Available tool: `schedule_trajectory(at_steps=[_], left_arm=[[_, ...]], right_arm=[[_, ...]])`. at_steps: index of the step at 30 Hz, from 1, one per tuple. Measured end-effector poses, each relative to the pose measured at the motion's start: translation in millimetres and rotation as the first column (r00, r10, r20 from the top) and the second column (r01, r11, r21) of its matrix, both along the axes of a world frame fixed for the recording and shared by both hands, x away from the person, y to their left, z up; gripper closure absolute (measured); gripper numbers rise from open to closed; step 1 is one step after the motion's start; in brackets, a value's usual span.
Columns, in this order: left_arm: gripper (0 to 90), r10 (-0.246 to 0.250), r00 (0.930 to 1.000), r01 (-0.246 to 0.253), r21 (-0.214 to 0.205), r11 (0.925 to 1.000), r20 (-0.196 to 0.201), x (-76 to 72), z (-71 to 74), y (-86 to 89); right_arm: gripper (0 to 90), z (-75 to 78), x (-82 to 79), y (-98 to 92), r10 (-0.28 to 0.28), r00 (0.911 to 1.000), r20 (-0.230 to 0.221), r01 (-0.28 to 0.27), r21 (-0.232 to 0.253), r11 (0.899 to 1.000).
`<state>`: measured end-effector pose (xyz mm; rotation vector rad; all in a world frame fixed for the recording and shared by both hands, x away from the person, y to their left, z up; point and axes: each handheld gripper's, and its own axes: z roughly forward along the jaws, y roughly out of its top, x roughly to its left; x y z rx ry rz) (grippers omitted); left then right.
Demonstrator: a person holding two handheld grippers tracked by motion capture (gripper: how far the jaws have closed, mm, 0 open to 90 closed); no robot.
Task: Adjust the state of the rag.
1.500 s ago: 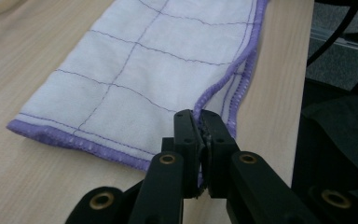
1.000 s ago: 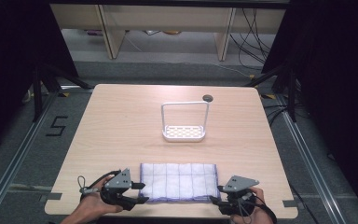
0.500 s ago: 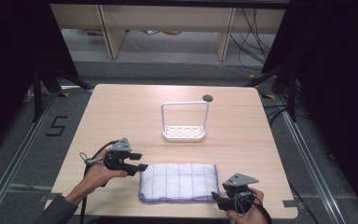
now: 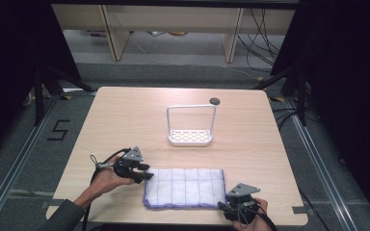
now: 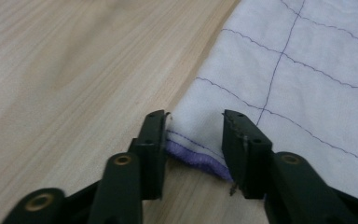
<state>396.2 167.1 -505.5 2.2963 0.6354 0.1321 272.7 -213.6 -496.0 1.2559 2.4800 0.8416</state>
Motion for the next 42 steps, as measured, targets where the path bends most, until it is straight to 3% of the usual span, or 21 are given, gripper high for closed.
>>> schedule_trajectory(at_steps=[2, 5, 8, 9, 10, 13, 14, 16, 19, 22, 27, 32, 34, 36, 37, 40, 42], left_arm=[[72.9, -0.005, 1.0, 0.005, -0.003, 1.0, 0.002, -1.6, 1.1, 1.9], [83.2, -0.012, 0.9999, 0.012, -0.002, 0.9999, 0.011, -5.9, -1.1, 3.9], [85.4, -0.019, 0.9997, 0.019, -0.003, 0.9998, 0.016, -11.7, -1.5, 5.3], [85.8, -0.02, 0.9997, 0.02, -0.008, 0.9998, 0.016, -13.9, -0.9, 6.0], [86.1, -0.028, 0.9996, 0.028, -0.007, 0.9996, 0.008, -17.2, 0.0, 7.6], [86.2, -0.033, 0.9994, 0.033, -0.026, 0.9991, -0.007, -30.1, -0.3, 11.0], [86.2, -0.028, 0.9993, 0.027, -0.036, 0.999, -0.026, -37.0, -0.9, 11.9], [86.2, -0.05, 0.9984, 0.05, -0.028, 0.9984, -0.025, -50.0, -1.5, 13.3], [86.1, -0.055, 0.9976, 0.052, -0.059, 0.9969, -0.042, -72.2, -2.8, 12.3], [85.9, -0.08, 0.9958, 0.075, -0.102, 0.992, -0.044, -89.4, -2.3, 9.8], [84.8, -0.074, 0.9949, 0.065, -0.114, 0.9913, -0.069, -111.0, -6.6, -1.7], [78.1, -0.107, 0.9913, 0.098, -0.106, 0.9895, -0.077, -116.8, -4.5, -8.5], [72.0, -0.085, 0.9917, 0.071, -0.138, 0.9879, -0.096, -119.3, -3.2, -9.2], [62.5, -0.064, 0.9941, 0.05, -0.148, 0.9876, -0.087, -118.4, 0.7, -8.0], [57.2, -0.061, 0.9956, 0.051, -0.134, 0.9897, -0.072, -115.9, 3.4, -6.1], [46.4, -0.012, 0.9977, 0.001, -0.16, 0.9872, -0.067, -106.6, 12.6, -4.6], [42.3, 0.011, 0.9981, -0.021, -0.179, 0.9837, -0.06, -96.3, 19.1, -5.9]], right_arm=[[72.3, -1.5, 0.2, -2.6, -0.003, 0.9999, -0.015, 0.003, 0.04, 0.999], [80.5, -3.0, 2.7, -5.3, 0.014, 0.9998, -0.011, -0.013, 0.063, 0.998], [84.0, -3.9, 6.0, -4.6, 0.02, 0.9998, 0.003, -0.02, 0.071, 0.997], [84.5, -1.8, 7.2, -4.7, 0.032, 0.9994, -0.013, -0.031, 0.058, 0.998], [84.8, -2.0, 9.0, -4.9, 0.042, 0.9991, 0.0, -0.042, 0.046, 0.998], [85.2, 1.2, 14.8, -5.6, 0.032, 0.9993, -0.018, -0.032, 0.027, 0.999], [85.2, 1.7, 18.9, -6.6, 0.035, 0.9994, -0.009, -0.035, 0.013, 0.999], [85.2, 2.9, 29.6, -7.8, 0.034, 0.9994, -0.001, -0.034, -0.005, 0.999], [85.3, 3.5, 49.7, -6.6, 0.047, 0.9989, 0.01, -0.046, -0.032, 0.998], [85.3, 4.1, 70.3, -2.6, 0.044, 0.9987, 0.024, -0.043, -0.031, 0.999], [85.2, 6.4, 96.8, 7.7, 0.072, 0.997, 0.028, -0.071, -0.051, 0.996], [84.4, 6.7, 109.1, 16.0, 0.066, 0.9977, 0.019, -0.065, -0.048, 0.997], [81.6, 7.4, 110.5, 15.0, 0.051, 0.9985, 0.021, -0.051, -0.021, 0.998], [73.1, 11.3, 109.2, 10.6, 0.016, 0.9989, 0.043, -0.017, 0.014, 1.0], [69.5, 14.2, 108.7, 7.9, 0.017, 0.999, 0.041, -0.017, 0.021, 1.0], [60.6, 21.4, 105.5, 0.7, -0.032, 0.9966, 0.076, 0.025, 0.093, 0.995], [58.6, 28.2, 104.4, -5.6, -0.039, 0.9957, 0.085, 0.031, 0.086, 0.996]])
